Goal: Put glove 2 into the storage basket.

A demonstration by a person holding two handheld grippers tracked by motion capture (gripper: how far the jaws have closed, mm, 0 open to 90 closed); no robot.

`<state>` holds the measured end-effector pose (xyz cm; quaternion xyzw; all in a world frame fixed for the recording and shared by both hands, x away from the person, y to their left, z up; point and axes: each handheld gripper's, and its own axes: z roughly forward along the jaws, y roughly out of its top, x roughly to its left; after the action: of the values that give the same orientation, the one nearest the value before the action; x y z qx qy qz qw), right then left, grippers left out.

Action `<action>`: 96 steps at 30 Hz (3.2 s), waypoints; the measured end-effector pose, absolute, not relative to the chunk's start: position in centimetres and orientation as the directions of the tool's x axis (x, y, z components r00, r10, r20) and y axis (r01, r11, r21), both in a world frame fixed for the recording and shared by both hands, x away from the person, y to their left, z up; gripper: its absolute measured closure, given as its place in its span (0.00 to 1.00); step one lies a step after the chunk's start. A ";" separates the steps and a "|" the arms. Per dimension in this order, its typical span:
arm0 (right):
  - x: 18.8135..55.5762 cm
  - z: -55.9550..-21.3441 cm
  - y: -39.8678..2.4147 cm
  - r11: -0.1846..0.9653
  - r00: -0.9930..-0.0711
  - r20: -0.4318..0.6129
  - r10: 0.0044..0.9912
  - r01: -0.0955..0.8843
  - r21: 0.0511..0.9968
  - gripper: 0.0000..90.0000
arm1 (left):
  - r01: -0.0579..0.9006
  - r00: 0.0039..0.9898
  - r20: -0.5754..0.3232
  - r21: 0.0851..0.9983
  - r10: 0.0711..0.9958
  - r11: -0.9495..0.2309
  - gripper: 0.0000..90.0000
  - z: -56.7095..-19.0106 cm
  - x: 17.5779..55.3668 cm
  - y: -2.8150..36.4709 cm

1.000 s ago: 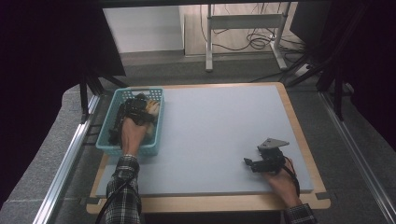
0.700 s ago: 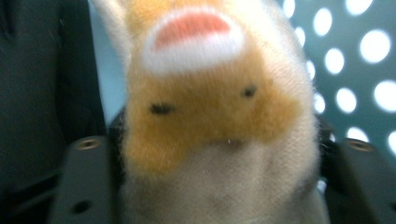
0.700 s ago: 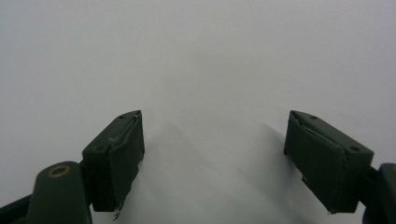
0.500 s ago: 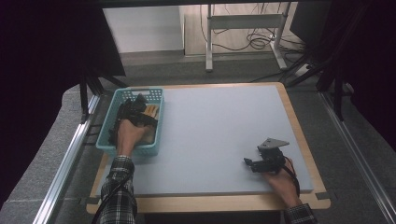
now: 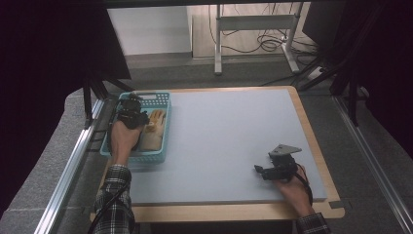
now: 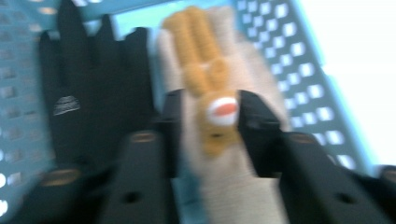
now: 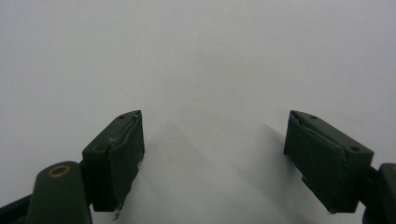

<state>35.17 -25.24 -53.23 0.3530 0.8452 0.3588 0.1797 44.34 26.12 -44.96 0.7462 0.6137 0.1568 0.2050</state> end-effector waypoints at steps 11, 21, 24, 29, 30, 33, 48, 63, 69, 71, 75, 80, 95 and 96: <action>35.2 -53.2 -25.2 0.493 -0.686 -0.050 0.726 0.468 0.734 0.22 | 0.885 0.185 -0.071 0.446 0.980 -0.134 1.00 -48.9 46.0 25.1; 35.2 -53.2 -25.2 0.493 -0.686 -0.050 0.726 0.468 0.734 0.22 | 0.866 0.193 -0.101 0.484 0.976 -0.121 0.97 -48.9 45.7 25.2; 35.2 -53.2 -25.2 0.493 -0.686 -0.050 0.726 0.467 0.734 0.22 | 0.856 0.175 -0.071 0.503 0.982 -0.116 0.81 -48.8 45.5 25.7; 35.2 -53.2 -25.2 0.493 -0.686 -0.050 0.726 0.468 0.734 0.22 | 0.843 0.162 -0.046 0.526 0.986 -0.114 0.64 -48.5 45.2 26.4; 35.2 -53.2 -25.2 0.492 -0.686 -0.050 0.726 0.468 0.734 0.22 | 0.839 0.160 -0.051 0.533 0.986 -0.109 0.61 -48.4 45.1 26.6; 35.2 -53.2 -25.2 0.492 -0.686 -0.050 0.726 0.467 0.734 0.22 | 0.831 0.161 -0.055 0.546 0.985 -0.105 0.56 -48.1 44.9 26.8; 35.2 -53.2 -25.2 0.493 -0.686 -0.051 0.726 0.467 0.734 0.22 | 0.804 0.174 -0.067 0.586 0.983 -0.102 0.40 -46.7 44.0 27.7; 35.2 -53.2 -25.2 0.493 -0.685 -0.051 0.727 0.468 0.734 0.21 | 0.774 0.186 -0.135 0.630 0.973 -0.061 0.22 -46.0 43.1 28.7; 35.2 -53.2 -25.2 0.493 -0.685 -0.052 0.727 0.467 0.734 0.21 | 0.762 0.196 -0.136 0.644 0.971 -0.064 0.15 -45.4 42.4 28.8; 35.2 -53.2 -25.2 0.493 -0.685 -0.052 0.727 0.467 0.734 0.21 | 0.755 0.199 -0.145 0.653 0.969 -0.057 0.14 -45.2 42.1 28.9; 35.2 -53.2 -25.2 0.493 -0.685 -0.052 0.727 0.467 0.734 0.21 | 0.745 0.207 -0.150 0.664 0.967 -0.056 0.13 -44.6 41.6 29.0; 35.2 -53.2 -25.2 0.493 -0.684 -0.053 0.727 0.468 0.733 0.21 | 0.734 0.223 -0.173 0.678 0.959 -0.048 0.12 -44.2 40.9 29.1; 35.2 -53.2 -25.2 0.493 -0.684 -0.053 0.727 0.467 0.734 0.21 | 0.716 0.276 -0.177 0.693 0.945 -0.079 0.09 -43.4 39.7 28.1; 35.2 -53.2 -25.2 0.494 -0.684 -0.053 0.727 0.467 0.733 0.21 | 0.719 0.287 -0.170 0.689 0.943 -0.095 0.07 -43.5 39.5 27.8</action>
<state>35.16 -25.22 -53.24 0.3534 0.8449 0.3582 0.1814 39.53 27.84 -43.47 0.7224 0.5750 0.1605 0.3491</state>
